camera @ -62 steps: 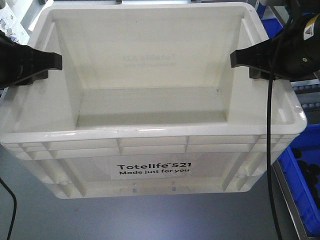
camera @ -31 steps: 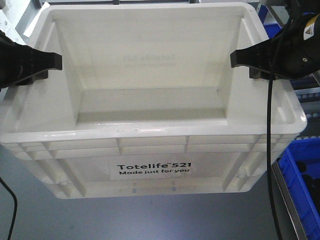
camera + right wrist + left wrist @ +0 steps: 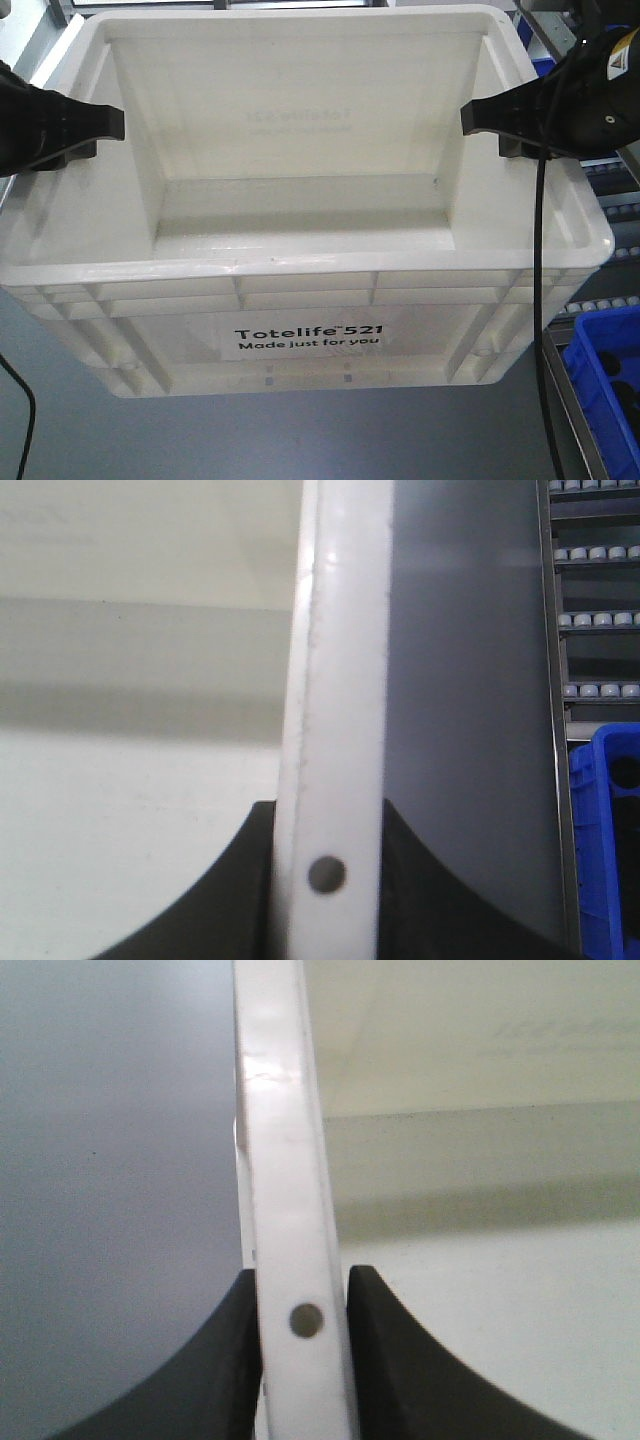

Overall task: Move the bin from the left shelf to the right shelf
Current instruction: 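Carry the tote in both grippers as the base drives onward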

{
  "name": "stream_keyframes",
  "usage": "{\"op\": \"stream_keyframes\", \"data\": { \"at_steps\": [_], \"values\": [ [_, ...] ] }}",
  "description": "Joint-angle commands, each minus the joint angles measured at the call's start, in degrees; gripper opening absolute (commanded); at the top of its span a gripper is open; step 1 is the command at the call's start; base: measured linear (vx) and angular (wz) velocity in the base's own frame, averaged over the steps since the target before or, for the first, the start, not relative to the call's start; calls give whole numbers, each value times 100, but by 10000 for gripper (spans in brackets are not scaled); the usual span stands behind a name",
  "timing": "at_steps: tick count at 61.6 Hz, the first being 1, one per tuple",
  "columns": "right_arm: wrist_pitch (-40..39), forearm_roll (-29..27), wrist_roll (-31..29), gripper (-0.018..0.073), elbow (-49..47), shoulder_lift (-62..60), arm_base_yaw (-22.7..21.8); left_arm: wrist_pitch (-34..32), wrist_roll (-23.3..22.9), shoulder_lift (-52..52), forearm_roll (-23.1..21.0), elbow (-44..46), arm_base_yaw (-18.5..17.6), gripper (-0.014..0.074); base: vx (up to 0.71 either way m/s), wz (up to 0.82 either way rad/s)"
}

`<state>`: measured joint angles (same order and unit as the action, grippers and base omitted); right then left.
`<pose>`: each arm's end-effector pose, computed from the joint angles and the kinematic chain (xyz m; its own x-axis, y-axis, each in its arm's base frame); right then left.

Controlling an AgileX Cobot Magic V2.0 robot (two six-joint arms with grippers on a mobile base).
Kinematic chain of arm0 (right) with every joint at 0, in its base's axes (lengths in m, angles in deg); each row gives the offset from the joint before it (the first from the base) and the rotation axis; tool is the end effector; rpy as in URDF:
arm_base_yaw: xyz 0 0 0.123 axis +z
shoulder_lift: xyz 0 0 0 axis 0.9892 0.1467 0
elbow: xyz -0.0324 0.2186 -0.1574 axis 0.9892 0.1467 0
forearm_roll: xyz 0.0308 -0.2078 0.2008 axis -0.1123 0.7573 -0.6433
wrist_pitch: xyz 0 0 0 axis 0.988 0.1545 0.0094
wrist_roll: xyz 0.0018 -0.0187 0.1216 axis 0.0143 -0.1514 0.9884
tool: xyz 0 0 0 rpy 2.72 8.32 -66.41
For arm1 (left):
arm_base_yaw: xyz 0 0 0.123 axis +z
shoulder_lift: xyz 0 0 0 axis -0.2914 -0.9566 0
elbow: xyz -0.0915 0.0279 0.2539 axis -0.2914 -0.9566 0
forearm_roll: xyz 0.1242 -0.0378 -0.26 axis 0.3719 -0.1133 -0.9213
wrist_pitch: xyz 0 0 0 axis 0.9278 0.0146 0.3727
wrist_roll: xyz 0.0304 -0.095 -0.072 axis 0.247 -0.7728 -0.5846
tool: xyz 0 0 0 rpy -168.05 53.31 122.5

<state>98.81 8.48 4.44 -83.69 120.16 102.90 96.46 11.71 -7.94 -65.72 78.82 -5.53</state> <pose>0.3175 0.1090 0.3311 -0.8026 -0.0426 -0.5949 -0.0979 0.9933 0.0610 0.2913 -0.1062 0.3337 -0.7558 -0.0490 -0.6529 0.0641 0.9869 -0.1483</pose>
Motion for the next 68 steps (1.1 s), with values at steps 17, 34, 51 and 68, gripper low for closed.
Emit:
{"op": "stream_keyframes", "data": {
  "at_steps": [17, 34, 51, 68],
  "values": [
    [-544, 239, -3, -8, -237, -257, -26, -528, 61, 197, 224, 232, 2, 144, 21, -1],
    [-544, 239, -3, -8, -237, -257, -26, -528, 61, 197, 224, 232, 2, 144, 23, 3],
    [-544, 239, -3, -8, -237, -257, -26, -528, 61, 197, 224, 232, 2, 144, 23, 6],
    [-536, 239, -3, -8, -237, -257, -26, -528, 61, 197, 224, 232, 2, 144, 22, 9]
  ]
}}
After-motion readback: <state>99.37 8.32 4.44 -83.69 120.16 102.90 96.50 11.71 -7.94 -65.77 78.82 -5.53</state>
